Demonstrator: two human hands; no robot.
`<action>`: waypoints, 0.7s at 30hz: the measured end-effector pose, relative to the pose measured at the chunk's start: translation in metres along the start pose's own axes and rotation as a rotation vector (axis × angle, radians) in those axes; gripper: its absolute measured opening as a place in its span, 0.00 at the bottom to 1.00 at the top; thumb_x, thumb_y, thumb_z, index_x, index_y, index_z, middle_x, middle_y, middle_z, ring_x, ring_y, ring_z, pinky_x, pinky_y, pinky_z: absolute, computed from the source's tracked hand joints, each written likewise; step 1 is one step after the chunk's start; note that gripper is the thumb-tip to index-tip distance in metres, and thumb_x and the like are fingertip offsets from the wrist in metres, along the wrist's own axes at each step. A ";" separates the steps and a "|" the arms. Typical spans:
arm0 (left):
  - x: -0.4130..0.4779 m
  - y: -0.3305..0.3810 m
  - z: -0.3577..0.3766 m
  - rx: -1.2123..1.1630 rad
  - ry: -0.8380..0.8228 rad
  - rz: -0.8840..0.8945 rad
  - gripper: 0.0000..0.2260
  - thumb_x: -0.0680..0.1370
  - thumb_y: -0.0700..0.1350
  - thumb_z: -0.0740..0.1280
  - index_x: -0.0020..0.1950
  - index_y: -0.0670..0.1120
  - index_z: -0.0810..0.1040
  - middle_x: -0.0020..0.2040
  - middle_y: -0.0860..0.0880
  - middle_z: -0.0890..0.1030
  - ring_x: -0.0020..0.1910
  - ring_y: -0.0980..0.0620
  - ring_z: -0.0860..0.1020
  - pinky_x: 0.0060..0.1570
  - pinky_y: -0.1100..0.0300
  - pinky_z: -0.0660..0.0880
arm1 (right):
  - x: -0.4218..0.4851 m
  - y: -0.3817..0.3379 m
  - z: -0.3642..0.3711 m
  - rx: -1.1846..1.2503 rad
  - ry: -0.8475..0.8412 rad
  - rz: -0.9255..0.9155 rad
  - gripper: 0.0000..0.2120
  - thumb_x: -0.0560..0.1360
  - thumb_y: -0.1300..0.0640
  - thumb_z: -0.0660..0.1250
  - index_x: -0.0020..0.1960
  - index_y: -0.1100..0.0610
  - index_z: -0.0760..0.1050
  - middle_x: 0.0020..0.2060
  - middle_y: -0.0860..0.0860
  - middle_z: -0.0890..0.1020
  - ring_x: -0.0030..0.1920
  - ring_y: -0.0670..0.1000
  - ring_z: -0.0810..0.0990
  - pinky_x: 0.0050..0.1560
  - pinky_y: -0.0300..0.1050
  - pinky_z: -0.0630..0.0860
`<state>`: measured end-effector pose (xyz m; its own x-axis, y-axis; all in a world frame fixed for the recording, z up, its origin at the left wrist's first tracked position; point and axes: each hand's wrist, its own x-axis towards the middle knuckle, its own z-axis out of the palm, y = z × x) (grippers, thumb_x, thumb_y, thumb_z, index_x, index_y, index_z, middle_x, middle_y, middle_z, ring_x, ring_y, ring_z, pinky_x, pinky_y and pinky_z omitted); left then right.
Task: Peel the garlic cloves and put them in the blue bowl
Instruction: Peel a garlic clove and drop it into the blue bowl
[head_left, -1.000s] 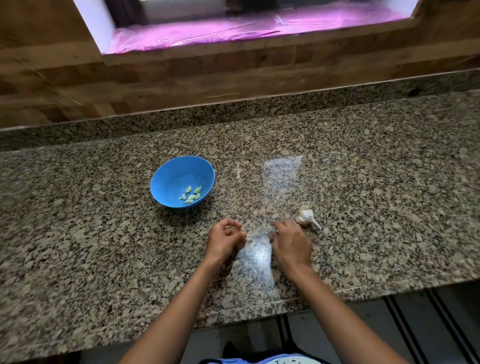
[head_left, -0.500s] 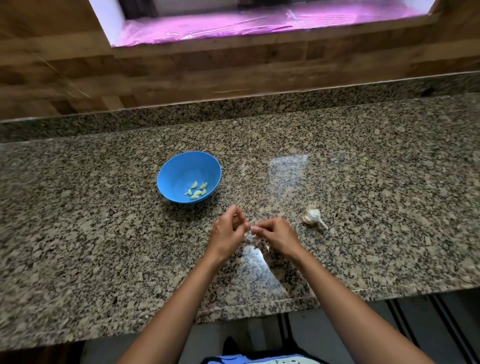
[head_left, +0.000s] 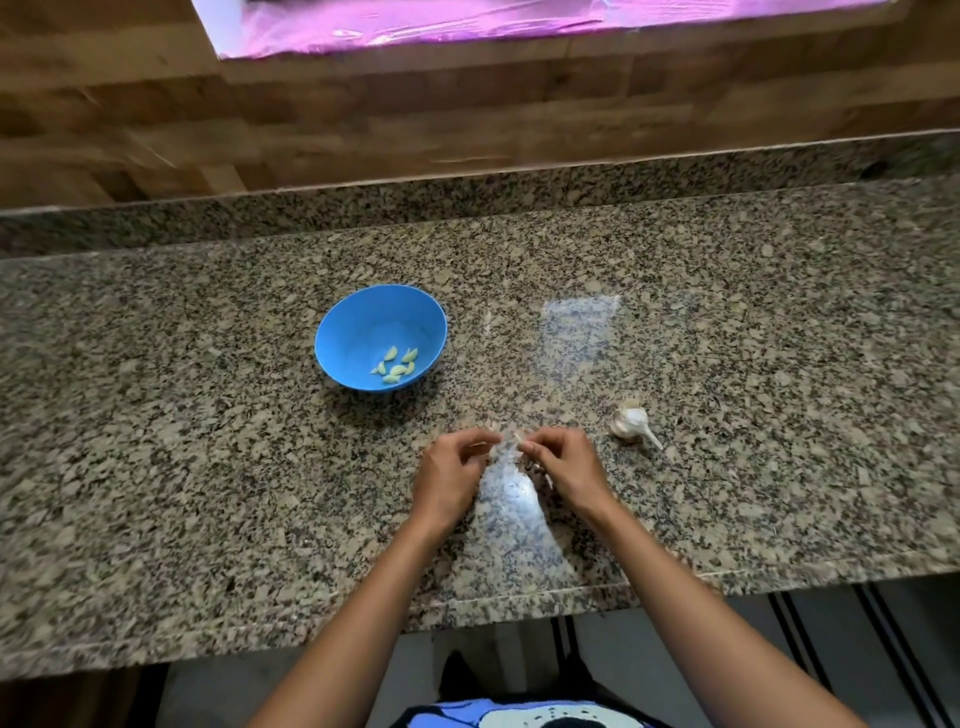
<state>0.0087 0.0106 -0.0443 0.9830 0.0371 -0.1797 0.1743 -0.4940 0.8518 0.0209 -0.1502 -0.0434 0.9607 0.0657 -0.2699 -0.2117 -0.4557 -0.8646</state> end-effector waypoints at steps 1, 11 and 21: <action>-0.001 0.002 0.001 -0.003 0.064 0.013 0.10 0.75 0.37 0.68 0.53 0.49 0.81 0.50 0.52 0.83 0.48 0.59 0.80 0.50 0.61 0.79 | 0.000 0.001 0.000 0.000 0.001 0.003 0.04 0.73 0.51 0.68 0.41 0.47 0.79 0.38 0.45 0.83 0.41 0.49 0.82 0.49 0.56 0.78; 0.006 0.010 0.004 0.125 0.010 -0.007 0.10 0.75 0.39 0.68 0.55 0.49 0.81 0.55 0.57 0.79 0.42 0.64 0.77 0.37 0.73 0.75 | -0.001 -0.005 -0.002 -0.065 0.023 -0.015 0.03 0.74 0.52 0.67 0.43 0.46 0.79 0.38 0.44 0.83 0.40 0.49 0.82 0.47 0.53 0.80; 0.001 0.018 0.001 -0.099 -0.153 0.075 0.09 0.74 0.46 0.70 0.54 0.53 0.82 0.57 0.56 0.79 0.53 0.61 0.78 0.55 0.62 0.76 | -0.002 -0.006 -0.002 -0.087 -0.073 -0.047 0.07 0.75 0.52 0.66 0.50 0.51 0.80 0.41 0.47 0.84 0.44 0.52 0.82 0.49 0.55 0.79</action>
<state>0.0130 0.0010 -0.0295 0.9746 -0.1331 -0.1801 0.1129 -0.4026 0.9084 0.0206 -0.1491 -0.0374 0.9529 0.1517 -0.2628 -0.1473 -0.5259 -0.8377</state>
